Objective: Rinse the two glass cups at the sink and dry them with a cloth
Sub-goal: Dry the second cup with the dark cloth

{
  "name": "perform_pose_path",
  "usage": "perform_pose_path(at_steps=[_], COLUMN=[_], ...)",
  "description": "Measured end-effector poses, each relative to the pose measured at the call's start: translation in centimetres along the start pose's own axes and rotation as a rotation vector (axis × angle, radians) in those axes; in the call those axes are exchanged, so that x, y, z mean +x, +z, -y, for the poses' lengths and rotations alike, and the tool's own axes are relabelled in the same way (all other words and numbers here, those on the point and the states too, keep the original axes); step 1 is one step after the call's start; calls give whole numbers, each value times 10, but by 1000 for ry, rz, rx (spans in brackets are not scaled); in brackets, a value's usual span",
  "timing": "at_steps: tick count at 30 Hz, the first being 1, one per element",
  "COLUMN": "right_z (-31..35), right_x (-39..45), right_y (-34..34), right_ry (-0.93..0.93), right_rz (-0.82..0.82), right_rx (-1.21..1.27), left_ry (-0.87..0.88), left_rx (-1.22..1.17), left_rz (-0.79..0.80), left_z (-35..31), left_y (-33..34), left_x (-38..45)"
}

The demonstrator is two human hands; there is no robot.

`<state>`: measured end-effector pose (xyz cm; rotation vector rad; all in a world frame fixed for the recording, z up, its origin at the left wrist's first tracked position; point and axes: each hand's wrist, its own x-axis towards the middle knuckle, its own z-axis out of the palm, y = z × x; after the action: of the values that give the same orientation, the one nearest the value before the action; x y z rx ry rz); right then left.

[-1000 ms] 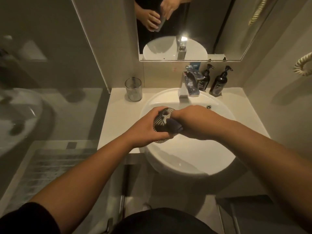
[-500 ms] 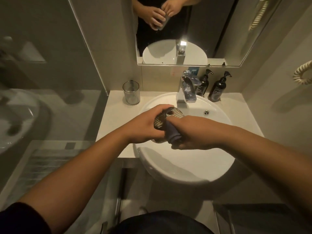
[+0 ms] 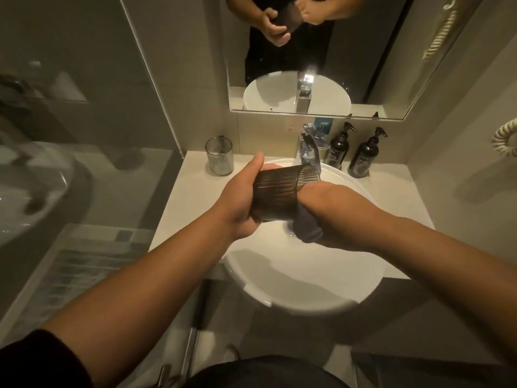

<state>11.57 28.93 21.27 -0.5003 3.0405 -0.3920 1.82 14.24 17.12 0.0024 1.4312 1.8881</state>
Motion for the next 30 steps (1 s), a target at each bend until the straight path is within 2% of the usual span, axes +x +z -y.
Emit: perform_pose_path(at_steps=[5,10,15,17,19,20,23,24,26,30], right_z=[6,21,25,25,25,23,18,19,22,27], right_x=[-4,-6,1,4,2,1,1,3,6,4], right_y=[6,-2,-4,-5,-13,-17,-28,-28,-26,-16], right_ry=[118,286,351,352,314,274,45,12,19,24], right_rz=[-95,-164,-255,-256,-246,-252,-178,-106,-15,-136], right_rx=[296,816,1464,1533,1414,1226,274,111,51,197], left_ry=[206,377,662,760,748,674,212,122,109,270], left_rx=[107,200,376,422,379,318,94,71,57,95], left_rz=[-64,-76,-49,-12,57,95,192,194,143,80], left_z=[-7,-13,-13,-13,-16,-20,-34,-36,-37,-31], left_y=[9,12,2,-1,-2,-2,-1,-1,2,7], left_x=[-1,-8,-8,-9,-12,-14,-20,-21,-22,-21])
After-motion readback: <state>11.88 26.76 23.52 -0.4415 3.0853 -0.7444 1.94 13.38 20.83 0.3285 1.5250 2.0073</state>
